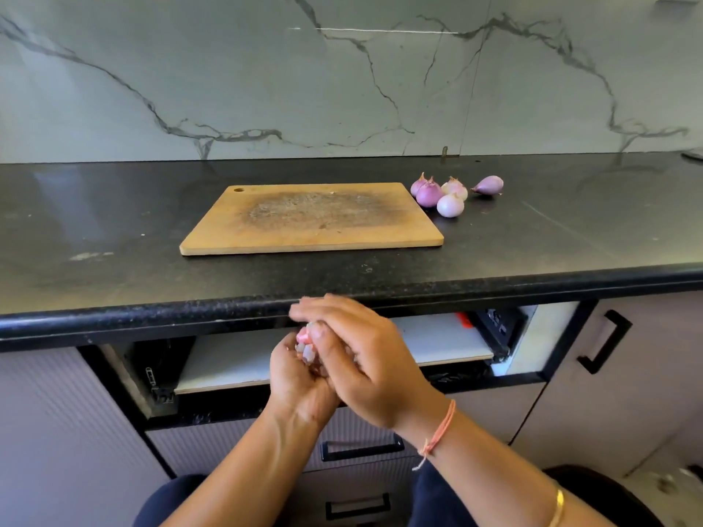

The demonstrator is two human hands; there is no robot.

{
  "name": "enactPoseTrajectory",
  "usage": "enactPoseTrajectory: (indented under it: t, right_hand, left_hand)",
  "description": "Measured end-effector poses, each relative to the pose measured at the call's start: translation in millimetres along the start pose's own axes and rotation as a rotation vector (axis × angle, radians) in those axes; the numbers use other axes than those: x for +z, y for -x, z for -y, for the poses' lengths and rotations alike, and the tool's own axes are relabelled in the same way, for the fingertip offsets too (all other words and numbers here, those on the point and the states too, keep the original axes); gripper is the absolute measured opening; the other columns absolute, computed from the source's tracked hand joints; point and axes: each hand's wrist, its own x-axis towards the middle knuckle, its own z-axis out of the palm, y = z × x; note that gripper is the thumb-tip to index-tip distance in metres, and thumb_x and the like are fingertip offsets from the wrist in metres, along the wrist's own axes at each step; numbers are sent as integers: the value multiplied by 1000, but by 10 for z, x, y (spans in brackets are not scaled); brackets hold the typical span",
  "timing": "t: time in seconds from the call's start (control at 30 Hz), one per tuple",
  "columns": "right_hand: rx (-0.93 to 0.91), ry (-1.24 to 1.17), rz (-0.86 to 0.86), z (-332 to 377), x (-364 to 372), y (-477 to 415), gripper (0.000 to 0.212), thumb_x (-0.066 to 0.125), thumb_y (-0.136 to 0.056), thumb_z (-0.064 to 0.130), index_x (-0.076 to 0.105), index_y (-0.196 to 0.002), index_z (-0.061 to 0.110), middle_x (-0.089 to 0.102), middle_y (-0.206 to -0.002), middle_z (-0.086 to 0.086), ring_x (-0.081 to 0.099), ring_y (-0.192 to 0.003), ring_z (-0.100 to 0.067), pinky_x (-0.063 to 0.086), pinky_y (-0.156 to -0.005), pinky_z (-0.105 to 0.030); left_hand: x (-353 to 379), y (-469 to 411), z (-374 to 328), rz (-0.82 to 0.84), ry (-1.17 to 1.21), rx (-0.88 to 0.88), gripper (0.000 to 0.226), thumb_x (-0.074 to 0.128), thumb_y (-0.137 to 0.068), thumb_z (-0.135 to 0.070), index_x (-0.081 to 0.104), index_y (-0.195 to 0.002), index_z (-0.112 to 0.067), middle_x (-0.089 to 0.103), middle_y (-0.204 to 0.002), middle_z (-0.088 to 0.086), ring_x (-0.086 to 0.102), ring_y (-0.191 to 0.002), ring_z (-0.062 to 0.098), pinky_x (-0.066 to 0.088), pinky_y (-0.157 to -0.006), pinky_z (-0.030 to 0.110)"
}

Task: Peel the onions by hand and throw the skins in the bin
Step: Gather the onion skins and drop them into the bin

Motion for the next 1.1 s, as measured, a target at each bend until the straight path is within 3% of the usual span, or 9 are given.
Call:
enactPoseTrajectory:
  t: [0.13, 0.23, 0.53, 0.67, 0.8, 0.87, 0.93, 1.0, 1.1]
  right_hand:
    - [168, -325, -386, -89, -189, 159, 34, 39, -95, 22, 69, -93, 5, 70, -95, -3, 64, -94, -9, 48, -82, -21]
    - [441, -517, -654, -312, -255, 393, 28, 42, -95, 24, 67, -91, 10, 68, -90, 4, 62, -91, -8, 45, -81, -18]
    - [1079, -1079, -1032, -792, -565, 1032, 29, 53, -95, 31, 67, -115, 15, 70, -113, -7, 66, -107, -20, 50, -94, -37]
    - [1160, -1193, -1208, -1047, -821, 1231, 31, 54, -94, 33, 69, -114, 15, 72, -107, -9, 69, -99, -22, 52, -88, -38]
    - [1206, -1160, -1439, -1282, -1222, 1551, 36, 47, -97, 23, 75, -76, 12, 73, -73, -5, 69, -66, -15, 55, -62, -27]
    - [1180, -1228, -1531, -1381, -1441, 1764, 39, 55, -93, 18, 73, -59, 11, 70, -63, -4, 67, -56, -13, 56, -59, -23]
    - [1145, -1294, -1565, -1457, -1625, 1981, 20, 68, -85, 15, 68, -65, 15, 63, -62, 2, 62, -50, -3, 52, -56, -16]
    - [1217, -1252, -1641, -1526, -1777, 2137, 22, 51, -96, 22, 56, -75, 21, 54, -63, 11, 55, -50, 3, 47, -51, -9]
    - [1131, -1187, -1865, -1682, -1991, 2409, 39, 36, -100, 21, 55, -67, 14, 58, -56, 1, 59, -49, -10, 52, -48, -18]
  left_hand:
    - [-83, -71, 108, -229, -4, 30, 30, 34, -93, -14, 58, -80, -1, 60, -79, 14, 67, -83, 28, 59, -70, 44]
    - [-62, -63, 342, -263, -97, -20, 36, 35, -95, -15, 60, -104, 9, 67, -105, 23, 63, -106, 37, 53, -79, 54]
    - [-109, -322, 1436, -378, -268, -256, 34, 40, -95, -20, 70, -97, -4, 71, -93, 16, 67, -85, 29, 52, -88, 41]
    - [-114, -452, 1969, -407, -334, -369, 36, 44, -94, -26, 70, -86, -4, 71, -81, 12, 70, -81, 25, 53, -86, 36]
    - [-175, -571, 2625, -445, -496, -466, 29, 46, -96, -22, 70, -91, -7, 71, -88, 6, 68, -82, 16, 59, -63, 26]
    - [-259, -604, 2948, -369, -683, -550, 23, 47, -96, -20, 66, -84, -12, 66, -82, 4, 63, -75, 12, 55, -62, 26]
    - [-374, -632, 3246, -269, -936, -578, 30, 47, -97, -20, 61, -71, -15, 60, -73, 3, 58, -69, 12, 49, -66, 24]
    - [-445, -658, 3494, -141, -1166, -625, 34, 45, -98, -23, 57, -67, -15, 56, -67, 3, 56, -67, 14, 47, -64, 22]
    - [-416, -737, 3759, -33, -1282, -694, 30, 41, -101, -29, 62, -82, -16, 54, -67, 1, 52, -57, 8, 43, -50, 12]
